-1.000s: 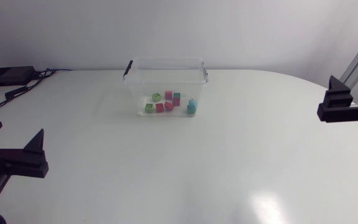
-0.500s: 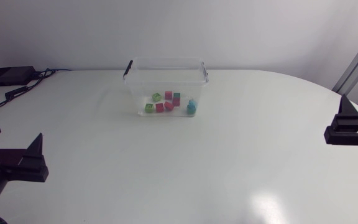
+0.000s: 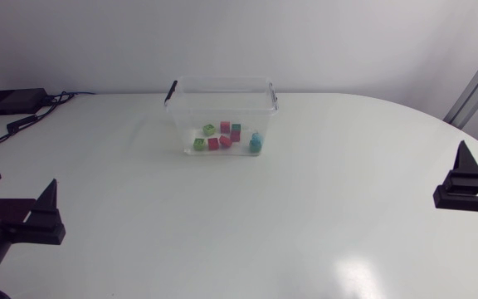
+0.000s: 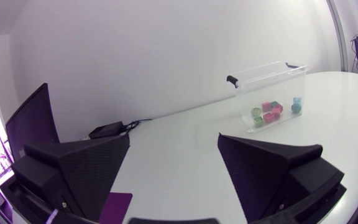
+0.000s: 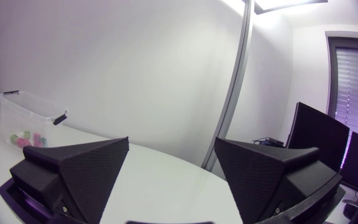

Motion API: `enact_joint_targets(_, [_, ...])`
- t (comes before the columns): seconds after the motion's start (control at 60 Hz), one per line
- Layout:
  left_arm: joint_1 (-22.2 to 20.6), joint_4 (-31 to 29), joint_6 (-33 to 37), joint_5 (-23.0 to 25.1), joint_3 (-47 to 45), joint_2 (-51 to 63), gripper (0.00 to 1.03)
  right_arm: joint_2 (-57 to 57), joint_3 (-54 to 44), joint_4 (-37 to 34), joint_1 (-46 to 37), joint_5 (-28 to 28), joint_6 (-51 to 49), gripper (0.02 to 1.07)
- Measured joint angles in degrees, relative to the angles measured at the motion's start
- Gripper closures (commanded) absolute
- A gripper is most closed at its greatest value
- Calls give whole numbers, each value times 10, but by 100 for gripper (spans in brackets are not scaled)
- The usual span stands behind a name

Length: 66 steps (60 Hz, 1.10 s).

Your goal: Place the duplo bricks in the container

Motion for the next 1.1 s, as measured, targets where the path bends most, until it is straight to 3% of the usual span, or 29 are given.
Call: enact_joint_targets(1.1, [0,65,2,-14,-45,-27,4,-77,-76,39,-6,3,-43,7])
